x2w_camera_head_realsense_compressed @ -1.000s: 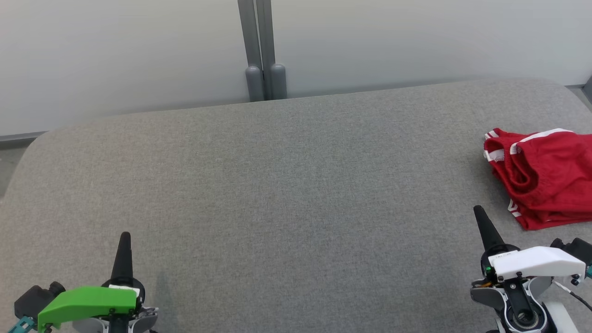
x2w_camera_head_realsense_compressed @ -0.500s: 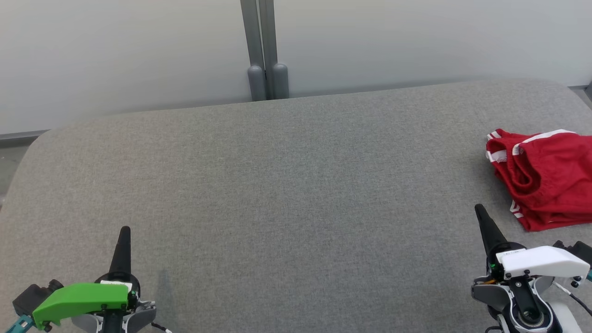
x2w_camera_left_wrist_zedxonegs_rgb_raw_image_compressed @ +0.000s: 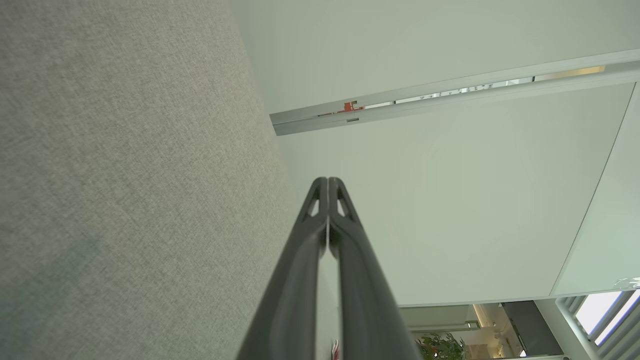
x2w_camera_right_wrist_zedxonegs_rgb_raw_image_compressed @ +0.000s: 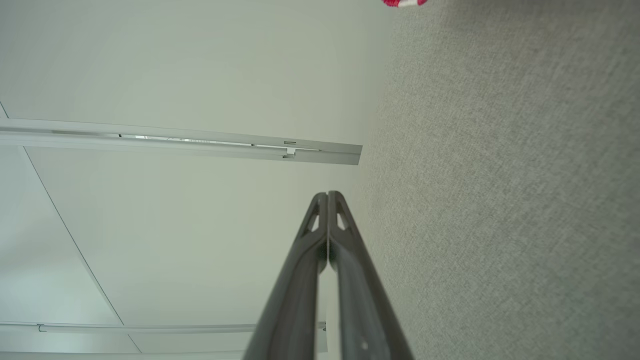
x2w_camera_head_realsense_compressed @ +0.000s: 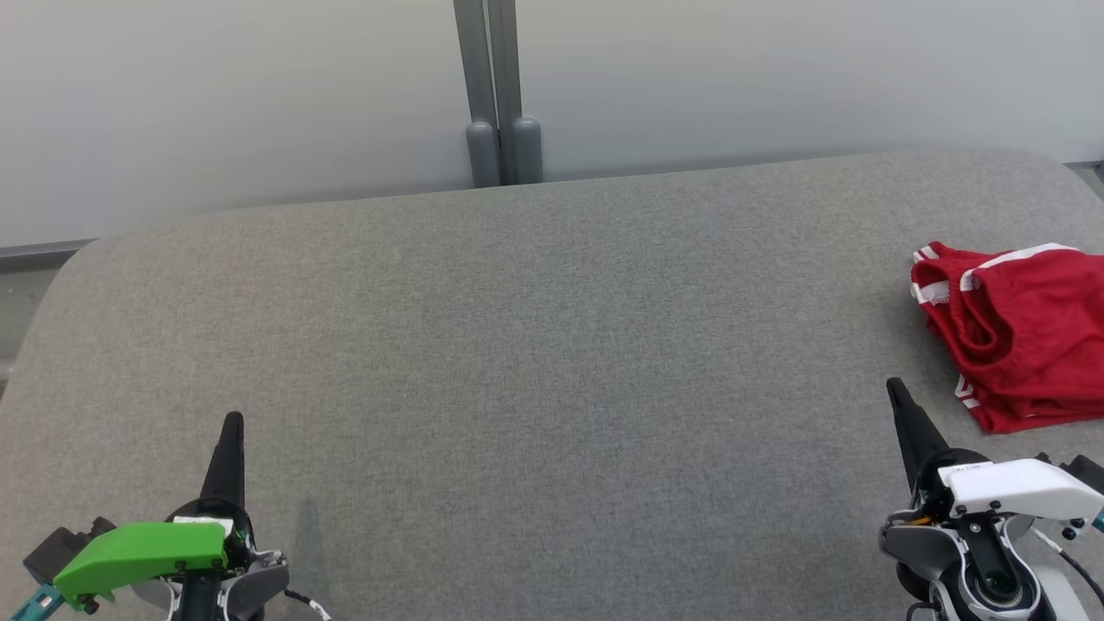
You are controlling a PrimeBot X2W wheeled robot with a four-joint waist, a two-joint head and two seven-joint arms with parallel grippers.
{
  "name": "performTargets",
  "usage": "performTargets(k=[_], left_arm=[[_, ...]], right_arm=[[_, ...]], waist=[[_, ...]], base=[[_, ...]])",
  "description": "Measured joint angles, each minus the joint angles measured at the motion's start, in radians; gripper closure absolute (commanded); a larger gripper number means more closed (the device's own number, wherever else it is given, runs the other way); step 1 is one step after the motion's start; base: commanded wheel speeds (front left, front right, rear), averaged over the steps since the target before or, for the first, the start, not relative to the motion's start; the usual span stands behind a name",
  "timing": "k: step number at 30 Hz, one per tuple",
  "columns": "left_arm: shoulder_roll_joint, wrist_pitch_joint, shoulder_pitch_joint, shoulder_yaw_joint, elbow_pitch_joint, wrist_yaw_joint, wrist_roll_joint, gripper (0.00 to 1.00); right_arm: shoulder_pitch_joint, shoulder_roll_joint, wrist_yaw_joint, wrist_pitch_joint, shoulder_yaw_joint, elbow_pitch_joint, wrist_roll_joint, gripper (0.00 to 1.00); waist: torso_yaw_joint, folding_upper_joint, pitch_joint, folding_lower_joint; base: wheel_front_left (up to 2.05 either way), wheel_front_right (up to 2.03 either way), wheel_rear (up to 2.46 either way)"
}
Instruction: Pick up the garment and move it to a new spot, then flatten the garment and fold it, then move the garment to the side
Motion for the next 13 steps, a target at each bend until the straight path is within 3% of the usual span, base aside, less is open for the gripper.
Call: performTargets(k=[13], left_arm=[[0.001, 0.025, -0.01, 0.004, -0.007, -0.003, -0.094, 1.0]], right_arm=[[-0.004, 0.01, 0.0, 0.023, -0.017, -0.003, 0.079, 1.0]], waist=[[0.006, 0.0, 0.001, 0.0]], base=[[0.0, 0.0, 0.0]])
